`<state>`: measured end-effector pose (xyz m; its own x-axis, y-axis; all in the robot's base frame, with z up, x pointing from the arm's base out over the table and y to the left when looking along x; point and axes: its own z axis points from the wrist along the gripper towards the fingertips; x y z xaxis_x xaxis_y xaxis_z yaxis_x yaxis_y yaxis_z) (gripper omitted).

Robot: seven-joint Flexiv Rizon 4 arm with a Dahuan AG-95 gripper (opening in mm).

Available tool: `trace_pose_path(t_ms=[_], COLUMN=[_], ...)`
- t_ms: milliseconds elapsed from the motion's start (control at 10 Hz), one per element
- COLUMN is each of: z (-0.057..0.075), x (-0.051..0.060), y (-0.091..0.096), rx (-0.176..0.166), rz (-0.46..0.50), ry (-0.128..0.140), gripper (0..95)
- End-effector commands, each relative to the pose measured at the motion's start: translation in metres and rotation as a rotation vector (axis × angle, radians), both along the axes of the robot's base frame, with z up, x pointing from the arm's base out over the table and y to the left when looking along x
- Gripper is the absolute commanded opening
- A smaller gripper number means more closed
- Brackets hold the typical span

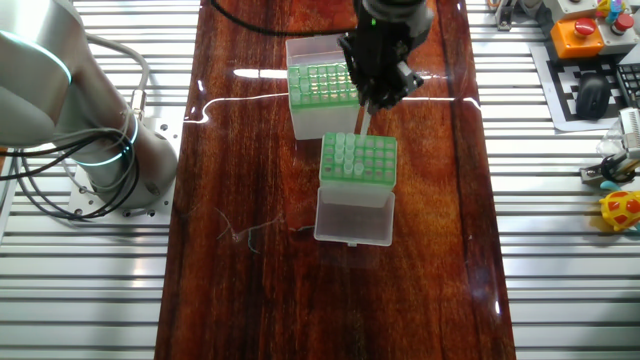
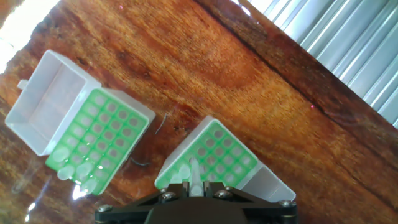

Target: Transfer all large pipette tips from one holder to another

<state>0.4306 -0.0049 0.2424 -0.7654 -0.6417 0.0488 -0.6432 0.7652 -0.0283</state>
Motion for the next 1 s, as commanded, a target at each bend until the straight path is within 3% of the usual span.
trace_pose_path(t_ms=[100,200,600,700,800,1000], z=[-0.011,-0.013,-0.012,-0.009,-0.009,-0.014], x=[0.001,0.001,0.001,-0.001,-0.003,-0.021], y=[0.003,0.004,0.004,0.007,0.01,0.027], rx=[0.008,0.024,0.031,0.053,0.052,0.055], rz=[-0.006,0.005,-0.006,-0.036,-0.045,-0.069], ry=[0.004,0.004,-0.001,-0.001,0.0,-0.011], gripper=[0.0,38.0,38.0,38.0,38.0,38.0])
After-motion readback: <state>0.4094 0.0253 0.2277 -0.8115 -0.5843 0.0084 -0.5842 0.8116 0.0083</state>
